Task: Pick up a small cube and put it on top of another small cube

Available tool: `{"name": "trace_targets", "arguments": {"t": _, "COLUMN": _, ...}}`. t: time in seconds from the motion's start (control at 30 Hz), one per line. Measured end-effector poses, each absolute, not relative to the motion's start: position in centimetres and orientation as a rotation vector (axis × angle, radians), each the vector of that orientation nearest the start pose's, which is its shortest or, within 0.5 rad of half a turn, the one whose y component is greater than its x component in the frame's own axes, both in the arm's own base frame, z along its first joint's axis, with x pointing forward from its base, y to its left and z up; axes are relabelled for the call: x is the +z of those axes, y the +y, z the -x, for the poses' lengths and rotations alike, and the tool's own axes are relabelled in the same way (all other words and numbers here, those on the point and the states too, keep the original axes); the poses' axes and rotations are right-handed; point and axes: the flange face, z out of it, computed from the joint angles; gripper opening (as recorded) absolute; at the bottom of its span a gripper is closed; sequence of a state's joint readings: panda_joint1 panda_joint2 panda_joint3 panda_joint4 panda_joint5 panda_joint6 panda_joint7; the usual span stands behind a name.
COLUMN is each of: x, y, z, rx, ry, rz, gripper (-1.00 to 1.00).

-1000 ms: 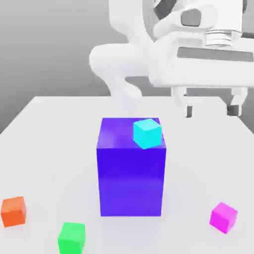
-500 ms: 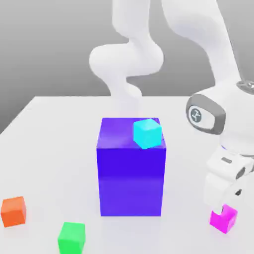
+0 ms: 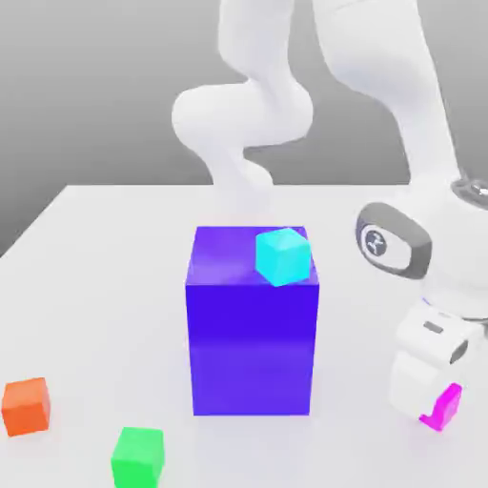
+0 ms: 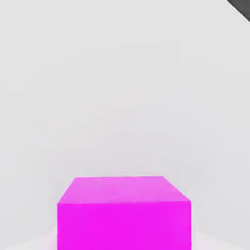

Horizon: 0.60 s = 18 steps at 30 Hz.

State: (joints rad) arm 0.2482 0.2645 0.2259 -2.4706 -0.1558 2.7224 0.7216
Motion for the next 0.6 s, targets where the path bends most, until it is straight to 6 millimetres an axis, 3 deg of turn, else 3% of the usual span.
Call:
{"name": "trace_targets", "arguments": {"t": 0.17, "x": 21.0, "y": 10.4, "z": -46.7, "rx": -0.003, "ry": 0.794, "rz": 3.057, "gripper": -1.0}}
{"name": "trace_targets", "arguments": {"t": 0.33, "x": 22.8, "y": -2.0, "z": -47.7, "rx": -0.001, "ry": 1.347, "rz": 2.85, "gripper": -1.0}}
{"name": "trace_targets", "arguments": {"t": 0.4, "x": 22.4, "y": -6.9, "z": -47.6, "rx": 0.0, "ry": 1.553, "rz": 2.736, "gripper": -1.0}}
{"name": "trace_targets", "arguments": {"t": 0.47, "x": 20.0, "y": -11.1, "z": -47.3, "rx": 0.001, "ry": 1.722, "rz": 2.627, "gripper": -1.0}}
{"name": "trace_targets", "arguments": {"t": 0.5, "x": 18.7, "y": -12.0, "z": -47.2, "rx": 0.001, "ry": 1.756, "rz": 2.604, "gripper": 1.0}}
{"name": "trace_targets", "arguments": {"t": 0.6, "x": 18.7, "y": -12.0, "z": -47.2, "rx": 0.001, "ry": 1.756, "rz": 2.604, "gripper": 1.0}}
